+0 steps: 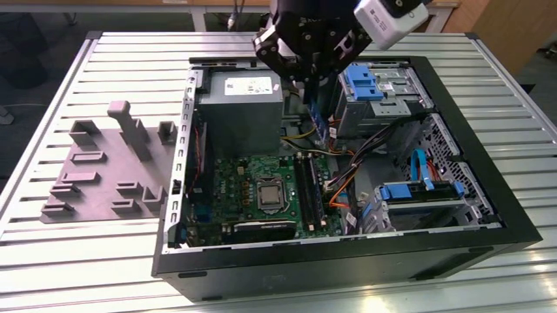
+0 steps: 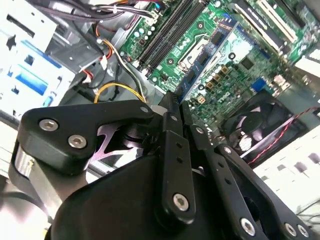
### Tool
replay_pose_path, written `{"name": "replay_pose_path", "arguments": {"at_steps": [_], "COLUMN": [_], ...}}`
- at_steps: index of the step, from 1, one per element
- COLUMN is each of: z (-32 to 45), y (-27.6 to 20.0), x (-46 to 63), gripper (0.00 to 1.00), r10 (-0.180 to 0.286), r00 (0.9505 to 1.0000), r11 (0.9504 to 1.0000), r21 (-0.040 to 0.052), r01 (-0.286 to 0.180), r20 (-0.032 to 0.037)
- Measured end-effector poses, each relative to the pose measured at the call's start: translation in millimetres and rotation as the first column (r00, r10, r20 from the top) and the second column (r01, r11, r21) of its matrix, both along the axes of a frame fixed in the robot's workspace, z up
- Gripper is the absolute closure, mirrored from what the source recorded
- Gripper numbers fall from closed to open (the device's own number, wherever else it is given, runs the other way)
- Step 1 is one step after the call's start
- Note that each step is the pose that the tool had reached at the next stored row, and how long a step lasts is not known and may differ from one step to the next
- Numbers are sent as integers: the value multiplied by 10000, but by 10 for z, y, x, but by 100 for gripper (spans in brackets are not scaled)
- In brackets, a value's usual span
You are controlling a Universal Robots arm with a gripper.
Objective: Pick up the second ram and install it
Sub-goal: 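Insert the second ram into the second slot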
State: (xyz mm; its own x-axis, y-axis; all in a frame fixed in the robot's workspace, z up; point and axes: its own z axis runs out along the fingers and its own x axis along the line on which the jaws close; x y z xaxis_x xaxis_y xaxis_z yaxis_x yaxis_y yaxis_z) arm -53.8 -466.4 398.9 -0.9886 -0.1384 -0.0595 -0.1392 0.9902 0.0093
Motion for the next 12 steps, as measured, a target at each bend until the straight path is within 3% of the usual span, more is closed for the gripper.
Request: {"name": "replay_pose_path", "arguments": {"at_steps": [6,12], "z": [-24,-52], "y": [0,0], "x": [0,0], "gripper": [86,86], "r10": [-1062,-2108], "r00": [9943,9775], "r11": [9943,9775], "r21": [-1,-1], "r01": [1062,2108], "r20": [-3,-7]}}
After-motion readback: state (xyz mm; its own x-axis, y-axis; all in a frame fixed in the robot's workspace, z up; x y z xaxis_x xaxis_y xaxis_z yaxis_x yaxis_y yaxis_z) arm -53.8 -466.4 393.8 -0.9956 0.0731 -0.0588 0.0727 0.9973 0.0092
